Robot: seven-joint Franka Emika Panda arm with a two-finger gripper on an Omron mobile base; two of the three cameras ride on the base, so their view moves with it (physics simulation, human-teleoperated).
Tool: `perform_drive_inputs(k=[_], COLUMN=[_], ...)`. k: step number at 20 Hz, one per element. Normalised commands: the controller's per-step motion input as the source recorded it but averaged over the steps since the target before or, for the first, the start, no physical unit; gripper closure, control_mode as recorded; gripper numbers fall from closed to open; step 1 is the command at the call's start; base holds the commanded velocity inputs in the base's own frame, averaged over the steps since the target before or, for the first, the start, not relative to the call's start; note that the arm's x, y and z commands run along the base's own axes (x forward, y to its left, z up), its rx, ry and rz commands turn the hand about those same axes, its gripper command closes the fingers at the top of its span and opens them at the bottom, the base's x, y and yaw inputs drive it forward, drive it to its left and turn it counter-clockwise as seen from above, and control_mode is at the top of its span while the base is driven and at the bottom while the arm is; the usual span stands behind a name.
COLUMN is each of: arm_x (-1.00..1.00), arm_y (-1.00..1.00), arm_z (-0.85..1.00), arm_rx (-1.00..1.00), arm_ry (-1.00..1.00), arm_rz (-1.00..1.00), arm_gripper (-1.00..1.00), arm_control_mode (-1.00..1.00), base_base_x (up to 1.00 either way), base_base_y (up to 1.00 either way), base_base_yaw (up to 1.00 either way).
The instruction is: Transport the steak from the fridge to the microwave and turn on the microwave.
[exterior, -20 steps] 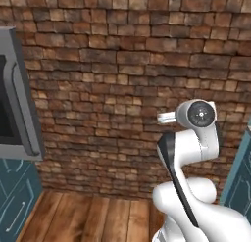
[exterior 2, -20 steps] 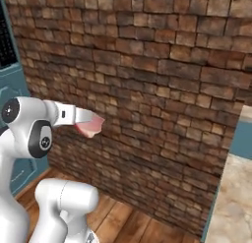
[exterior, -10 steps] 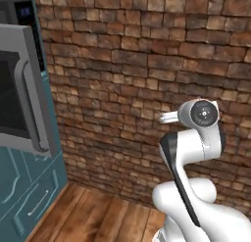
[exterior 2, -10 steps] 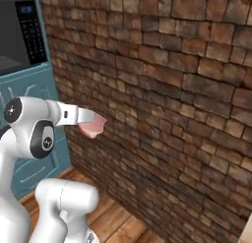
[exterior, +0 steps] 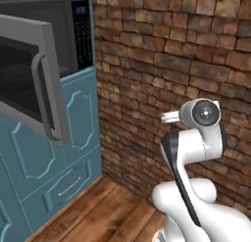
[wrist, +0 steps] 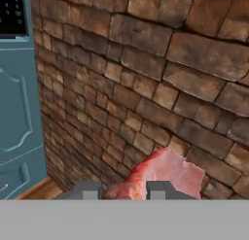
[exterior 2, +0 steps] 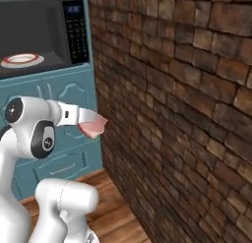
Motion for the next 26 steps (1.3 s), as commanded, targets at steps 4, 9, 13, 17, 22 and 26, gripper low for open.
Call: perform_drive_inputs(k=[4,9,13,17,22,26], arm_x=[0.00,0.00,0.00,0.00,0.00,0.00], arm_y=[0.00,0.00,0.00,0.00,0.00,0.00], arm_z=[0.00,0.00,0.00,0.00,0.00,0.00], arm_rx=[0.00,0.00,0.00,0.00,0.00,0.00], arm_ry=[0.00,0.00,0.00,0.00,0.00,0.00], arm_rz=[0.00,0.00,0.00,0.00,0.00,0.00], arm_gripper=[1.00,1.00,1.00,1.00,1.00,1.00], arm_control_mode=[1.00,1.00,1.00,1.00,1.00,1.00], base_base_x=[0.54,0.60,0.58,0.54,0.43,0.48], base_base_y=[-0.12,-0.19,-0.32,-0.33,-0.48,-0.55], base_base_yaw=[0.54,0.53,0.51,0.49,0.42,0.38])
